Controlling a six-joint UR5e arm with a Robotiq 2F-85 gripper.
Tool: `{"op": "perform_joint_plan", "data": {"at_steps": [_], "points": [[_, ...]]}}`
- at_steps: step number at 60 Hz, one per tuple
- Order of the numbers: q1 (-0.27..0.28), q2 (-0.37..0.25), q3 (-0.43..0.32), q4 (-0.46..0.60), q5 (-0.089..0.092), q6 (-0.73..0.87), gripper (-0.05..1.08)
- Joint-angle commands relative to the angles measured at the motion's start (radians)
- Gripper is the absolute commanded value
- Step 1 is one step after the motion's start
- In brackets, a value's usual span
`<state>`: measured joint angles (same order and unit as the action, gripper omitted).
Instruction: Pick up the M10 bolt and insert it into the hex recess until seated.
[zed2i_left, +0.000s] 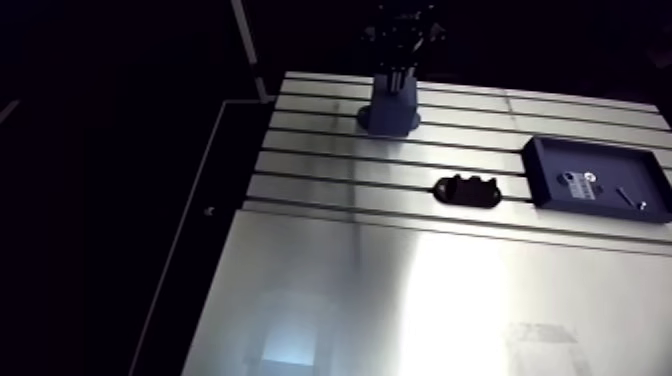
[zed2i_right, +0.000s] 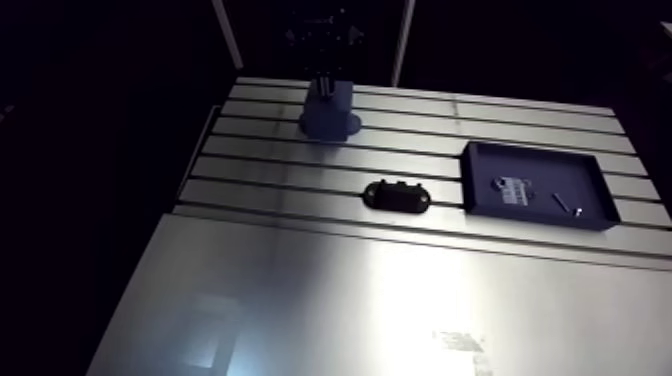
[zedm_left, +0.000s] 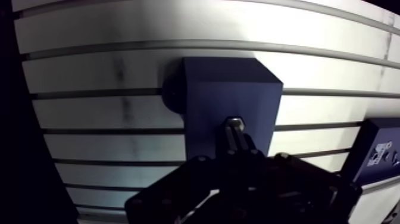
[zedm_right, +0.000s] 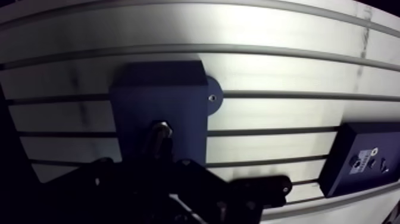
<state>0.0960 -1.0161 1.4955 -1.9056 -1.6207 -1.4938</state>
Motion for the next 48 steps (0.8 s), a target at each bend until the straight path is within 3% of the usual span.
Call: {"op": "perform_joint_plan", "data": {"at_steps": [1,48], "points": [[0.002,0.006,-0.003,-0.002,0.000,-0.001,1.08],[0.002,-0.007,-0.010,0.002,-0.001,-0.002,1.08]]}}
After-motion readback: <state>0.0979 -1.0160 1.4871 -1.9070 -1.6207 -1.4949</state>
